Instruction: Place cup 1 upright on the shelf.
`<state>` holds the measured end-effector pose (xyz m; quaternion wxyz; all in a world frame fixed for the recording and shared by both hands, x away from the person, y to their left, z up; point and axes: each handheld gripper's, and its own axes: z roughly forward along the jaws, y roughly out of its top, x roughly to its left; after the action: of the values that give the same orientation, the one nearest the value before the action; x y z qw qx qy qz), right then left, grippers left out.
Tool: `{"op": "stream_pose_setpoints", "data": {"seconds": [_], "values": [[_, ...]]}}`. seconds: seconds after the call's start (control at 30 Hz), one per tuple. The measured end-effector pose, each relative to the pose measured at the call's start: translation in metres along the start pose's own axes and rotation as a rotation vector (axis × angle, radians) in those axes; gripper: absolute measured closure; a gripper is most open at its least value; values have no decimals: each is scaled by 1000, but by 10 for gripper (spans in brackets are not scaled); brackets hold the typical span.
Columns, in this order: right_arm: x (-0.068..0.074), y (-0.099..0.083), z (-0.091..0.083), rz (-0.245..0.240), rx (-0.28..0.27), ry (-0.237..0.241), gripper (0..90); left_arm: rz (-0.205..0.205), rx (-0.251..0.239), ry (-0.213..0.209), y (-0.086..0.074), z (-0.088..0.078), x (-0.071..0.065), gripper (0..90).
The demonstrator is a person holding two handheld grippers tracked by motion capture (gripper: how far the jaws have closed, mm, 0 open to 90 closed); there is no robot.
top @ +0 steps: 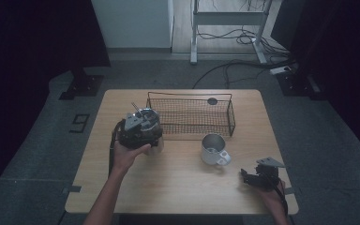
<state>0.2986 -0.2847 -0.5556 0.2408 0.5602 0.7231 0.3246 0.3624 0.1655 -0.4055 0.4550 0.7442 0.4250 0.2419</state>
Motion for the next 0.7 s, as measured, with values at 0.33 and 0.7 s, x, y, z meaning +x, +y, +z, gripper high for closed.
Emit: {"op": "stream_pose_setpoints", "data": {"seconds": [0.33,0.7], "values": [[0,0,0,1,0,0,128,2,0,-2,7,5,1,41],[0,0,0,-2,0,0,128,-3,3,-1,13,11,3,41]]}}
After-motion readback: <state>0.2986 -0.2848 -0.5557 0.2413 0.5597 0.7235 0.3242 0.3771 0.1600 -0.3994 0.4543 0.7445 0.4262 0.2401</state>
